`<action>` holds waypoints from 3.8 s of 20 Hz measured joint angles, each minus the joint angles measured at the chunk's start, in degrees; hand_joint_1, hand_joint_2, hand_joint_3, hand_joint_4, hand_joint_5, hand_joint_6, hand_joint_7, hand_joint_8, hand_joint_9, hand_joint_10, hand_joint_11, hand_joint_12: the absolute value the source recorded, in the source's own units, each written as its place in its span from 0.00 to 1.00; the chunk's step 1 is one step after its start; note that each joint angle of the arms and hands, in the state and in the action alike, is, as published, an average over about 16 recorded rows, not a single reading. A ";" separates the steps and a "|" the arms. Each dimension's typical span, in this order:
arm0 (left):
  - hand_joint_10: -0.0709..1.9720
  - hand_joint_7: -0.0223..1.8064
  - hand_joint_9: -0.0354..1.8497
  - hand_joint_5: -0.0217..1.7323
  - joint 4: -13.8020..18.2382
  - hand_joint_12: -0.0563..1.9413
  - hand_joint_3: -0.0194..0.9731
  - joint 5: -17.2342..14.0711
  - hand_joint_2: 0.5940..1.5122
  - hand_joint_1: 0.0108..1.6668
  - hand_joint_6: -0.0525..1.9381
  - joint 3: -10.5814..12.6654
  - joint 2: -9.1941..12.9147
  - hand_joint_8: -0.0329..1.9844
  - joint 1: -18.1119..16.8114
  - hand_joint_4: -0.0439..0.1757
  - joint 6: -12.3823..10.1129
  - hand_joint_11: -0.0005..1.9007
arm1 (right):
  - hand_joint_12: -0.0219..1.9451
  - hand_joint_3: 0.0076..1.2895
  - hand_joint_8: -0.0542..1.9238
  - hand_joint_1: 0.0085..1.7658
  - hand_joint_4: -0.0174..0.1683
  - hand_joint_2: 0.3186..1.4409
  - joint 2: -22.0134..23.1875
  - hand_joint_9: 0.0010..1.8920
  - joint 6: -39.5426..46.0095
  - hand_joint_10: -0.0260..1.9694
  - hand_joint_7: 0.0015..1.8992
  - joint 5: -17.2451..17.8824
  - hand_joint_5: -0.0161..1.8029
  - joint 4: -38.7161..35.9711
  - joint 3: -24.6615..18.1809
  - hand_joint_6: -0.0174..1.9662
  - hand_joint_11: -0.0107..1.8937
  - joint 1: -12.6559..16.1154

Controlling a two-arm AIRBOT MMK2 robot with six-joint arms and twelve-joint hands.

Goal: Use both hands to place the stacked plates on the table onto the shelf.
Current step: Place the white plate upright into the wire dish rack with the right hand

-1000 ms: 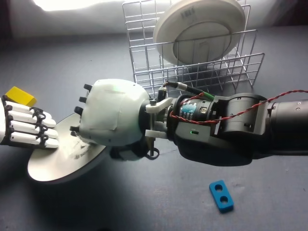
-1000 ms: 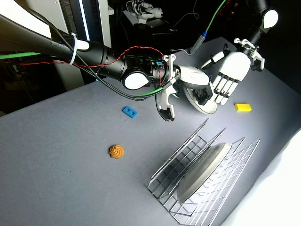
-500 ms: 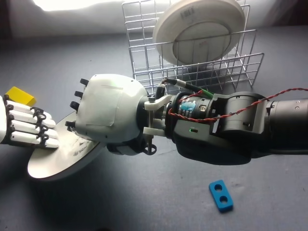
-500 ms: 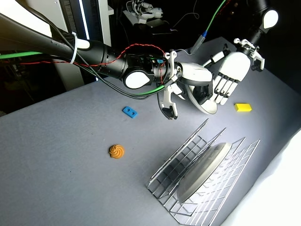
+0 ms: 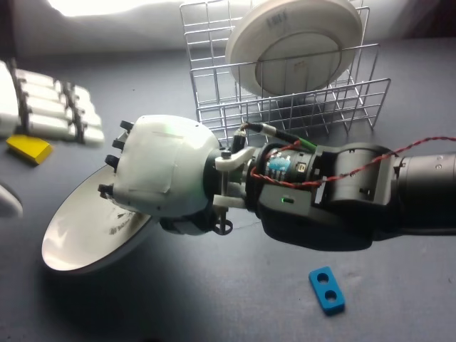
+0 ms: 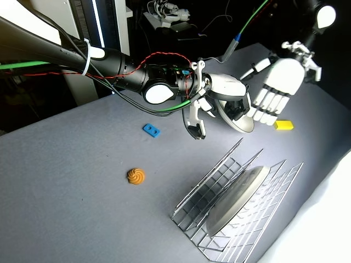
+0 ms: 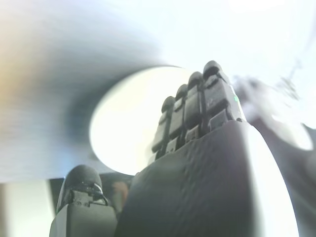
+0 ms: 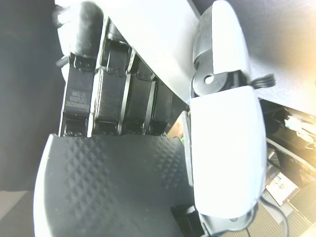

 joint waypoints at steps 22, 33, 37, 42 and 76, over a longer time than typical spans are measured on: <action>0.04 0.02 0.03 0.02 4.38 0.03 0.04 -2.38 0.51 0.00 0.04 1.11 1.35 0.01 -9.52 0.20 -4.30 0.01 | 0.72 0.00 0.43 0.69 0.11 0.58 7.34 0.58 -1.17 0.46 0.62 -1.61 0.59 3.98 -7.82 0.36 0.43 4.33; 0.04 0.02 0.03 0.02 4.32 0.03 0.04 -2.12 0.51 0.00 0.04 1.53 1.31 0.01 -8.34 0.20 -4.25 0.01 | 0.72 0.00 0.42 0.70 0.07 0.58 14.00 0.58 -0.86 0.48 0.62 -3.15 0.60 6.61 -15.02 0.33 0.43 7.43; 0.04 0.02 0.03 0.02 4.30 0.03 0.04 -2.01 0.51 0.00 0.04 1.67 1.30 0.01 -7.89 0.20 -4.21 0.01 | 0.72 0.00 0.42 0.70 0.07 0.58 16.84 0.58 1.43 0.48 0.61 -4.17 0.59 7.33 -17.66 0.33 0.43 9.15; 0.04 0.02 0.03 0.02 4.27 0.03 0.04 -1.80 0.51 0.00 0.04 1.84 1.29 0.01 -7.26 0.20 -4.17 0.01 | 0.71 0.00 0.42 0.70 0.08 0.58 20.74 0.58 9.50 0.46 0.61 -5.79 0.59 6.08 -20.31 0.33 0.43 11.97; 0.04 0.02 0.03 0.02 3.96 0.03 0.04 -1.48 0.50 0.00 0.04 2.08 1.29 0.01 -5.34 0.20 -4.12 0.01 | 0.73 0.00 0.43 0.71 0.05 0.58 33.22 0.58 34.04 0.48 0.62 -15.59 0.58 19.03 -16.18 0.33 0.42 23.12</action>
